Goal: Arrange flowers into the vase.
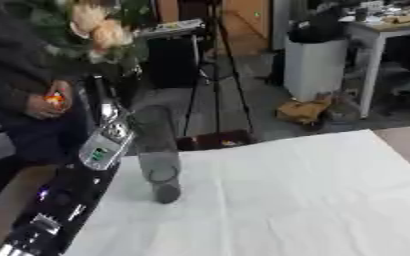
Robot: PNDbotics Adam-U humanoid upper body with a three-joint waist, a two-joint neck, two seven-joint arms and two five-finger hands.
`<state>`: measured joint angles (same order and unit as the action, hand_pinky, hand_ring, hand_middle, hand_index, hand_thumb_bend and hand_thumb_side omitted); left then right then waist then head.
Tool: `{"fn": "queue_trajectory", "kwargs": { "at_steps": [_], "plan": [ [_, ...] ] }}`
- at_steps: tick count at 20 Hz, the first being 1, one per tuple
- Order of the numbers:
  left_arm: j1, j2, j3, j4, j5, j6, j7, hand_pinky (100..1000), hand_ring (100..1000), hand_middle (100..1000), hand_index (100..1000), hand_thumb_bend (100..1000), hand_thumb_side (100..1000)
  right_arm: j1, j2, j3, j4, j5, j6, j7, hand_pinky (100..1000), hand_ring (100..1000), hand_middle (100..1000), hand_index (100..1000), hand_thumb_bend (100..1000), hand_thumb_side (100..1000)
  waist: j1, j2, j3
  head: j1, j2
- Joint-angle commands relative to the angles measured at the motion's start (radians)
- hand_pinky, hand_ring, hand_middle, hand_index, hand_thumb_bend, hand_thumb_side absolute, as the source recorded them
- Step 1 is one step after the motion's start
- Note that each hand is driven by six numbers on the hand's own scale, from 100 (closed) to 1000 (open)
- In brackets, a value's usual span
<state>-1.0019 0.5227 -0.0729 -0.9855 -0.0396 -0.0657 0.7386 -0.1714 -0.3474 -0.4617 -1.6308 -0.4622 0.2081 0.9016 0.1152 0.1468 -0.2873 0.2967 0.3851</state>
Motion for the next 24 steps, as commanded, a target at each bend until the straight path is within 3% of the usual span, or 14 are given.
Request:
{"fn": "queue_trajectory", "kwargs": {
  "at_steps": [1, 7, 24],
  "plan": [
    [-0.017, 0.026, 0.007, -0.018, -0.02, 0.032, -0.037, 527, 466, 289, 674, 796, 579, -0.005, -0.012, -0.006, -0.024, 0.01, 0.008, 0.005, 100, 238, 132, 375, 417, 663, 0.005, -0.031, 0.002, 0.001, -0.006],
    [-0.013, 0.024, 0.01, -0.013, -0.028, 0.108, -0.068, 589, 498, 322, 735, 870, 709, -0.003, -0.011, -0.007, -0.023, 0.011, 0.007, 0.005, 100, 237, 131, 375, 416, 664, 0.003, -0.03, 0.006, 0.001, -0.005],
    [-0.005, 0.024, 0.013, 0.015, 0.081, 0.36, -0.129, 656, 552, 381, 821, 811, 876, -0.001, -0.009, -0.006, -0.016, 0.017, -0.003, 0.005, 100, 234, 130, 375, 415, 666, -0.003, -0.029, 0.019, 0.004, 0.002]
  ]
}}
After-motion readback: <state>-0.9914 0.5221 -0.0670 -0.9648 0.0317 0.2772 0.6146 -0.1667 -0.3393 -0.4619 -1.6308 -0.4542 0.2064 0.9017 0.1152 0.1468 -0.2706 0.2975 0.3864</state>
